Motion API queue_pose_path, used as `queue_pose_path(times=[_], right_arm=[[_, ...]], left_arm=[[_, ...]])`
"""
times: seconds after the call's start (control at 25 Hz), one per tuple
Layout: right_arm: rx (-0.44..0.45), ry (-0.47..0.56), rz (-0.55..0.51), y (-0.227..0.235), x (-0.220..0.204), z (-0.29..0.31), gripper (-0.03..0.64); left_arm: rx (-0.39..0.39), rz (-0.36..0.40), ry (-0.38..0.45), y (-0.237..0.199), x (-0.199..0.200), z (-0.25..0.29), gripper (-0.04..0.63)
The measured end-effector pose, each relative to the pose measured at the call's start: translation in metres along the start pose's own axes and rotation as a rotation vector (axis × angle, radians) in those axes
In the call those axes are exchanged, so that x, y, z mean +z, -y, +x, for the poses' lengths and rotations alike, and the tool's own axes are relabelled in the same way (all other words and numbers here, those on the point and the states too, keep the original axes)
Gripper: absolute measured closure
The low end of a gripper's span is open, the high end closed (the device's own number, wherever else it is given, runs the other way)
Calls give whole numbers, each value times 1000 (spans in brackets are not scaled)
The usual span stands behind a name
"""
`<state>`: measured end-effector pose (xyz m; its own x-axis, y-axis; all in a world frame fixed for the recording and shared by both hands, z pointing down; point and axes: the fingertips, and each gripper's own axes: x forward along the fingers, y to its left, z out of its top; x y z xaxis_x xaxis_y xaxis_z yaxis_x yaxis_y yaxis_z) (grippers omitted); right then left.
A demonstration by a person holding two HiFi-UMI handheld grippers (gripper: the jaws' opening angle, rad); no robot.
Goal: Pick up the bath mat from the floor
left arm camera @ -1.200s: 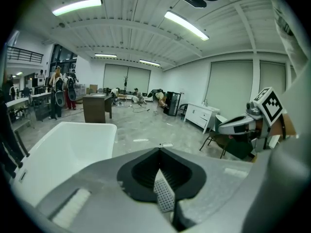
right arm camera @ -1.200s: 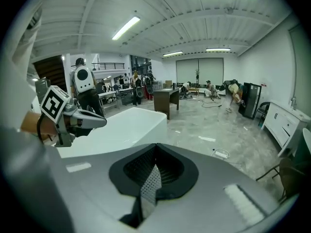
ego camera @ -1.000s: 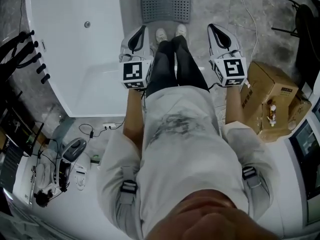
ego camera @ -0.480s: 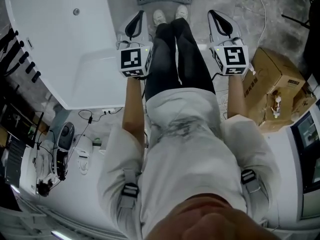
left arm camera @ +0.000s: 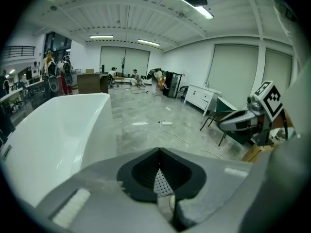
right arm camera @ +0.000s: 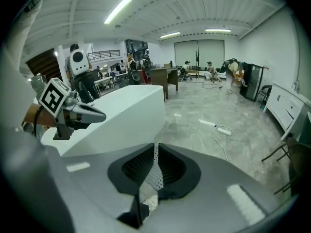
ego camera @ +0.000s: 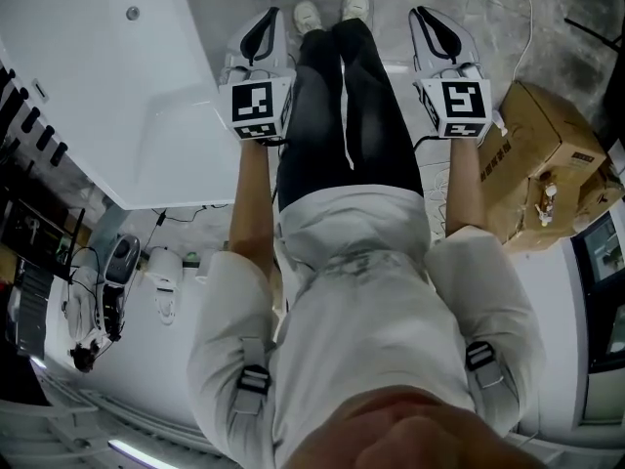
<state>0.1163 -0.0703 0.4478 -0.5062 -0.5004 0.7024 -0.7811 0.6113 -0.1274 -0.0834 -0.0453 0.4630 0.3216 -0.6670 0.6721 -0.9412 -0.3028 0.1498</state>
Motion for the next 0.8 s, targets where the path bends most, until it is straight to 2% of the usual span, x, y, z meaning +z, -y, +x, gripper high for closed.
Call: queue_pose_path(times=[0.24, 0.8], right_arm=[[0, -13, 7, 4, -17, 18, 586], [-11, -98, 82, 11, -77, 78, 569]], left_arm=[[2, 12, -13, -3, -19, 22, 592], [5, -44, -70, -27, -73, 64, 583]])
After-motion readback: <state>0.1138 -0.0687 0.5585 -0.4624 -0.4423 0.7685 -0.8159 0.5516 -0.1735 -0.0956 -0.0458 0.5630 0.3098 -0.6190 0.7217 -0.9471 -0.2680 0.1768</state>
